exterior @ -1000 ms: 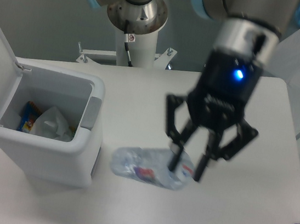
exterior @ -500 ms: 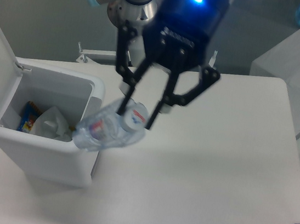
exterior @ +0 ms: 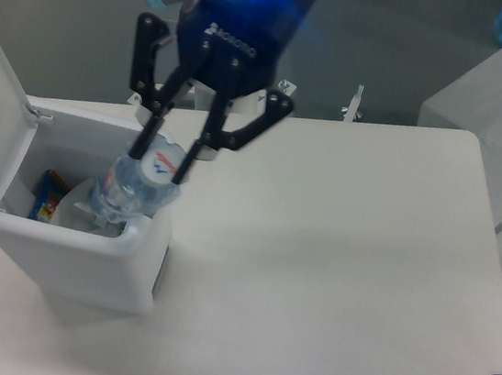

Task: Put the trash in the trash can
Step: 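Release the bottle into the bin and raise the gripper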

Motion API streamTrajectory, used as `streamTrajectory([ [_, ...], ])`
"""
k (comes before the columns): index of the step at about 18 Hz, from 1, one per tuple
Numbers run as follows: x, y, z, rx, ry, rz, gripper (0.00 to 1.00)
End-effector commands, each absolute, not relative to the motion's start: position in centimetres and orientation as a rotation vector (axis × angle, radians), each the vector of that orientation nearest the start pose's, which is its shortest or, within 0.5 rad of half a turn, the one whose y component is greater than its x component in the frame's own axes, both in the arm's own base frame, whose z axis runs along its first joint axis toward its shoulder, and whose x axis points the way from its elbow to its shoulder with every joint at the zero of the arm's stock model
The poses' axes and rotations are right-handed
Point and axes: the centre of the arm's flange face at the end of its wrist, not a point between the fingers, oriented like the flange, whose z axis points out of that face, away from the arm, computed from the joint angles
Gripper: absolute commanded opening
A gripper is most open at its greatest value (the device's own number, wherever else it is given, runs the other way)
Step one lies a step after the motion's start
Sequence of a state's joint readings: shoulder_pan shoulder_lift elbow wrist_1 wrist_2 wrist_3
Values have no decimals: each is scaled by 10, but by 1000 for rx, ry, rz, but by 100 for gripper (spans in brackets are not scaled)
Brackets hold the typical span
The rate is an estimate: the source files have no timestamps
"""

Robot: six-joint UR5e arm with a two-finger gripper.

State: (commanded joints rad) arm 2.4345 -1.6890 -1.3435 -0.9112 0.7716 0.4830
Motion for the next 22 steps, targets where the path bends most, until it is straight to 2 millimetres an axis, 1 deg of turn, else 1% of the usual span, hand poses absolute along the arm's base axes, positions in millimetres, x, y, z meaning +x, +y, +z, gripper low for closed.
streamTrajectory([
  [3,-278,511,627,-2124,0,-163,0],
  [5,-273,506,617,-2134,30,-156,0],
  [6,-272,506,615,-2137,32,-157,3],
  [7,-272,506,614,-2139,31,-157,11],
  [8,-273,507,613,-2139,29,-160,27],
  [9,-272,509,612,-2140,38,-163,55],
  [10,-271,510,611,-2141,55,-156,76],
  [11,-271,512,608,-2143,73,-155,100],
  [16,-273,516,603,-2149,82,-156,100],
  [18,-288,525,593,-2158,73,-151,100],
  [19,-300,526,583,-2166,69,-140,100],
  [20,-321,519,575,-2181,46,-110,100],
  [22,-365,497,559,-2218,-9,-35,100],
])
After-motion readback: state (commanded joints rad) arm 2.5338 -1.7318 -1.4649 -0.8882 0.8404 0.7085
